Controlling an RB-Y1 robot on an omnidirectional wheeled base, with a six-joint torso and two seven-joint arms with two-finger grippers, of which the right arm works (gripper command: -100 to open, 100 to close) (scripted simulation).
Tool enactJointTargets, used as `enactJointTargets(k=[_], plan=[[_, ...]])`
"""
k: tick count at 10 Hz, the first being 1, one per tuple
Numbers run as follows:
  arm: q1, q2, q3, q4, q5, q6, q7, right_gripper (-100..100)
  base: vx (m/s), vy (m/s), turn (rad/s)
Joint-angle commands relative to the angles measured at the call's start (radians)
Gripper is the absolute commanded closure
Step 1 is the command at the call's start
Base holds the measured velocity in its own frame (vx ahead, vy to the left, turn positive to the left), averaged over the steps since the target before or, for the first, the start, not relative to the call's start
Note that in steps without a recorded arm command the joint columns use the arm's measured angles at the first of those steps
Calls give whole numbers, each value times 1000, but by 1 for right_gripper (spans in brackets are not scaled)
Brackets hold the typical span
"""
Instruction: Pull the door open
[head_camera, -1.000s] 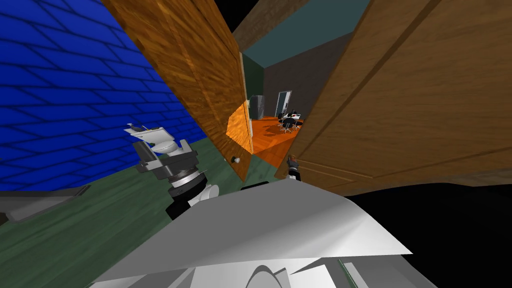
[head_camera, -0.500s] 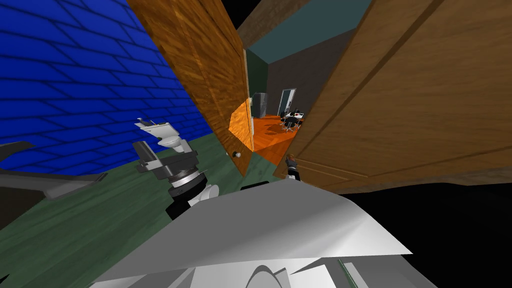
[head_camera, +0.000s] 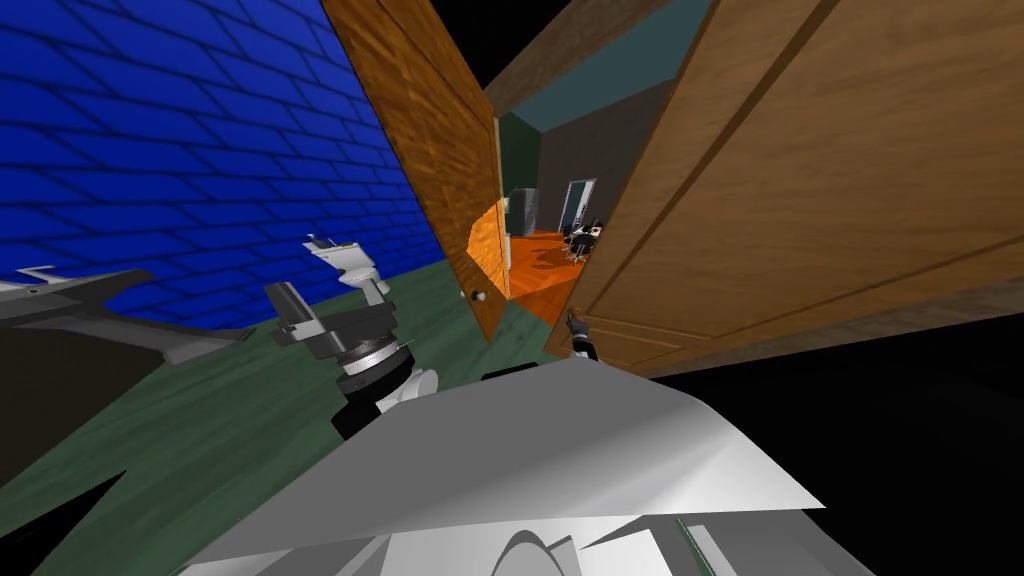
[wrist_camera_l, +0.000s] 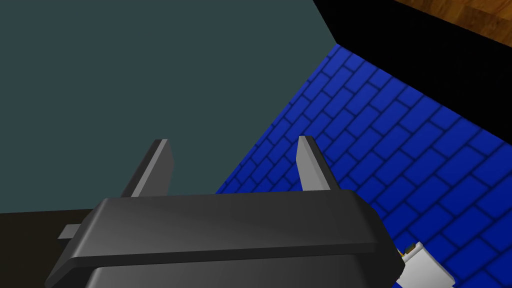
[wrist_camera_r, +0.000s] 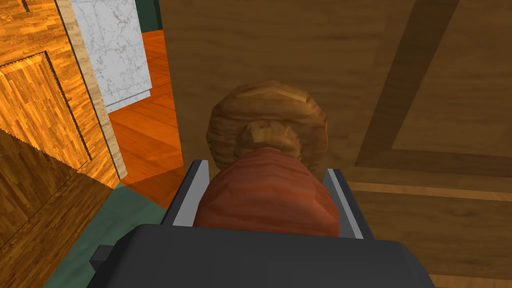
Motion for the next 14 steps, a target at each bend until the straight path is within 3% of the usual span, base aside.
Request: enactJointTargets(k=[1,2,11,13,14], plan=[[9,-6,17,-25,11,2,-10,100,-235,-8,62],[9,-4,12,-18,6,5,-7,100,-102,1,24],[47,-52,131,-73,69,-16,-87,100,-202,-11,55],[44,-52,134,-68,70,-12,-88,100,-151,-14,33],[56,-64,156,-72,80,-22,-107,100,-116,-2,82]])
